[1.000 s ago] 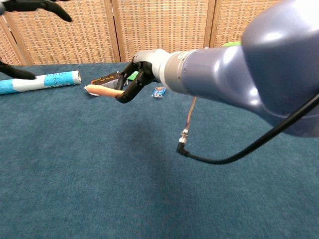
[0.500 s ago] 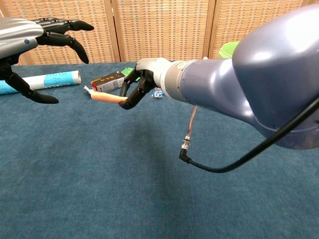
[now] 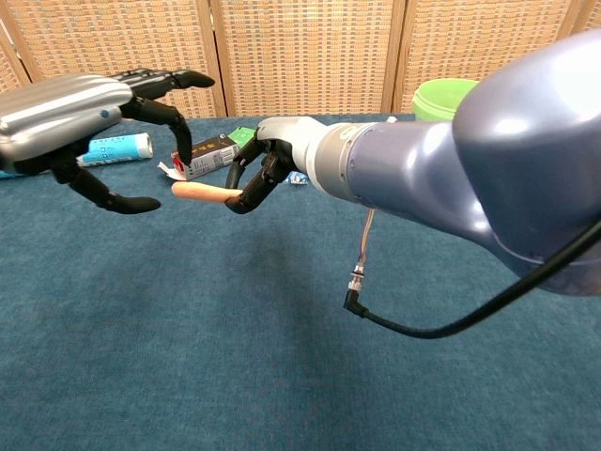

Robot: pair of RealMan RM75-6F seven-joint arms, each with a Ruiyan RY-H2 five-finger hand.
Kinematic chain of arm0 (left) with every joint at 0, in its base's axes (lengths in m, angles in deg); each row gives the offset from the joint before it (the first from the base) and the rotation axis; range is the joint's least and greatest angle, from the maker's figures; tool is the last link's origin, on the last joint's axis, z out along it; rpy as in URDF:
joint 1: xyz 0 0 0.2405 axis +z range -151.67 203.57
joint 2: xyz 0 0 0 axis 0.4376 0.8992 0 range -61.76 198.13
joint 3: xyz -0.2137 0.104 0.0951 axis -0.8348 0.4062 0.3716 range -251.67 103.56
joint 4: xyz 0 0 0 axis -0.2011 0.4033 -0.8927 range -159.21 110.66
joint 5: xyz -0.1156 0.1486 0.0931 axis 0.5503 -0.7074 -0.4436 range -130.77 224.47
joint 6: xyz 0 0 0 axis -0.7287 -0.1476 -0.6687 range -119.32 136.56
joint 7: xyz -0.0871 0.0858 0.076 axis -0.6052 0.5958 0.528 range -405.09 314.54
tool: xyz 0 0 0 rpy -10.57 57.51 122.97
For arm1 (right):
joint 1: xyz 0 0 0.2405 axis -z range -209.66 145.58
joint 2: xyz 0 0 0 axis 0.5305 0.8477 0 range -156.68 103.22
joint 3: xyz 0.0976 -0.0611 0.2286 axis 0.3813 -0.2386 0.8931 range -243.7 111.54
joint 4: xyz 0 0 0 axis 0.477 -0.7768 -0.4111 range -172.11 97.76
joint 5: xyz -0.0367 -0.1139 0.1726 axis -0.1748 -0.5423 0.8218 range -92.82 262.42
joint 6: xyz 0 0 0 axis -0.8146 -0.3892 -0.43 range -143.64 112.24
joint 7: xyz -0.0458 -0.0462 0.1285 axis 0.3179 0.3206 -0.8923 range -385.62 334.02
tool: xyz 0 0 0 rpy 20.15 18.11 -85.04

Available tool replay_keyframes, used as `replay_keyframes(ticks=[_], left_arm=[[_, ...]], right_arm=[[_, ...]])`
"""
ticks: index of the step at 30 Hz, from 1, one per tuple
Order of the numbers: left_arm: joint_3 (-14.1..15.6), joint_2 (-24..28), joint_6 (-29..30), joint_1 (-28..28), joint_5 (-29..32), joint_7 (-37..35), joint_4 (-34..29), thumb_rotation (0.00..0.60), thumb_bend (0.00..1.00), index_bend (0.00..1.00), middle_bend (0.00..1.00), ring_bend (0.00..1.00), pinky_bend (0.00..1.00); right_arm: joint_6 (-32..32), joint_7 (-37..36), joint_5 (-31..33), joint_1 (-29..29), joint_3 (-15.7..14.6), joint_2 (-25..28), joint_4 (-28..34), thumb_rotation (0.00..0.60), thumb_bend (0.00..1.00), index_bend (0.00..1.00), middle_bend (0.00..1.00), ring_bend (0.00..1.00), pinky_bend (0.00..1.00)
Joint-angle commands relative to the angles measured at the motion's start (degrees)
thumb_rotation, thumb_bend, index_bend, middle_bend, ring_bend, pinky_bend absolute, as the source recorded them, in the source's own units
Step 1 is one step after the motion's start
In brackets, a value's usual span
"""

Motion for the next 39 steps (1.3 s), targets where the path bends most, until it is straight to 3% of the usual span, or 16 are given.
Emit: replay_keyframes(ticks=[1,14,39], left_arm=[[-0.4,-2.1,-0.2,-1.0,0.4,1.1,1.2,0.600,0.28,0.44,0.00,0.00,0.00],[-0.5,-5.0,-2.1,-2.4,2.9,5.6,1.3,0.600,0.31,0.47,0.00,0.00,0.00],[-0.3,-8.5,-0.5,-3.2,4.4,6.4,3.9,0.600,0.39,0.50,0.00,0.00,0.00]], right_arm=[[0.1,0.0,-0.1,0.3,-0.1,0.3,0.4,0.600,0.73,0.65,0.06,0.00,0.00],[0.6,-0.5,-0.1,0.9,0.0,0.9,0.5,0.600,0.73,0.65,0.06,0.00,0.00],[2.0,-1.8,-0.9,2.0,-0.5,2.3,0.7,0.600,0.73,0.66,0.06,0.00,0.00]])
